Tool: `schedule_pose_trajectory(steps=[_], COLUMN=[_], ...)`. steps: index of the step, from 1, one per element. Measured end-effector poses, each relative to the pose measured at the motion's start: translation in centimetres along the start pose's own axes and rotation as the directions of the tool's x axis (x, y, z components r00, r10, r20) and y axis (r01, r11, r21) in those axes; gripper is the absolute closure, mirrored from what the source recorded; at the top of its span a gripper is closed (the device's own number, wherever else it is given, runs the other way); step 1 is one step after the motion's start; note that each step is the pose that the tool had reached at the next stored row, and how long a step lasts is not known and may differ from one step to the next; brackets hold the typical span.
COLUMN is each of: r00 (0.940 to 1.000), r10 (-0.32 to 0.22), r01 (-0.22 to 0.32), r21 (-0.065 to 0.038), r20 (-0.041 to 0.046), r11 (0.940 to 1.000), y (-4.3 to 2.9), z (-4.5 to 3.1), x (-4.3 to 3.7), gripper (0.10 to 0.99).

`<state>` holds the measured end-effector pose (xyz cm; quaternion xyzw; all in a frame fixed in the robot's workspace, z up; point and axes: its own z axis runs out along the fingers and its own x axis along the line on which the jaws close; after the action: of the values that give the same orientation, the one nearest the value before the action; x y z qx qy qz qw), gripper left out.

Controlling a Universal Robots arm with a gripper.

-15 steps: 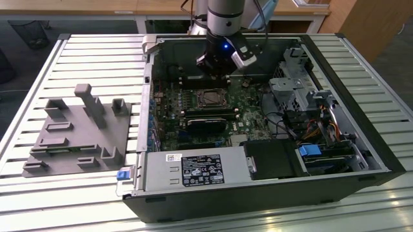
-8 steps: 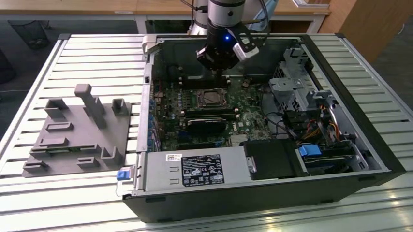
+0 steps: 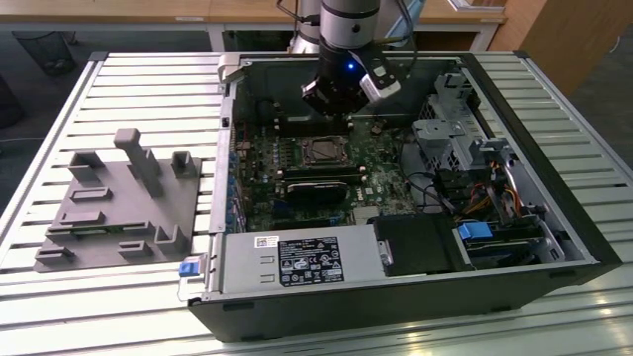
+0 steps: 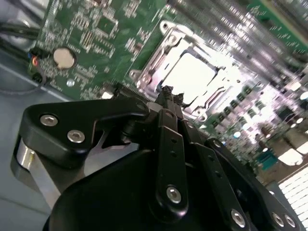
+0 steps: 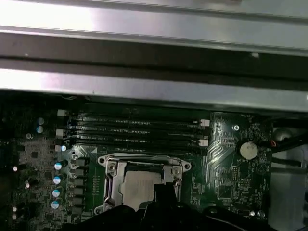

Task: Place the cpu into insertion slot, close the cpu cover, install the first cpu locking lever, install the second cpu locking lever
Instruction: 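Install the second cpu locking lever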

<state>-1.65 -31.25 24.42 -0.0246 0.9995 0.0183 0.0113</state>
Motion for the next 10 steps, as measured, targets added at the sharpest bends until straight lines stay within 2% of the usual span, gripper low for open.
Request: schedule_pose_trajectory(steps=[6, 10], r00=[1.0000, 1.0000], r10=[0.003, 0.004], r01=[-0.003, -0.004], r21=[-0.001, -0.007], r20=[-0.0022, -0.0027], r11=[1.0000, 1.0000], y=[-1.20, -2.05], z=[-0.04, -0.02], x=[0.06, 0.10], gripper=[0.980, 0.980])
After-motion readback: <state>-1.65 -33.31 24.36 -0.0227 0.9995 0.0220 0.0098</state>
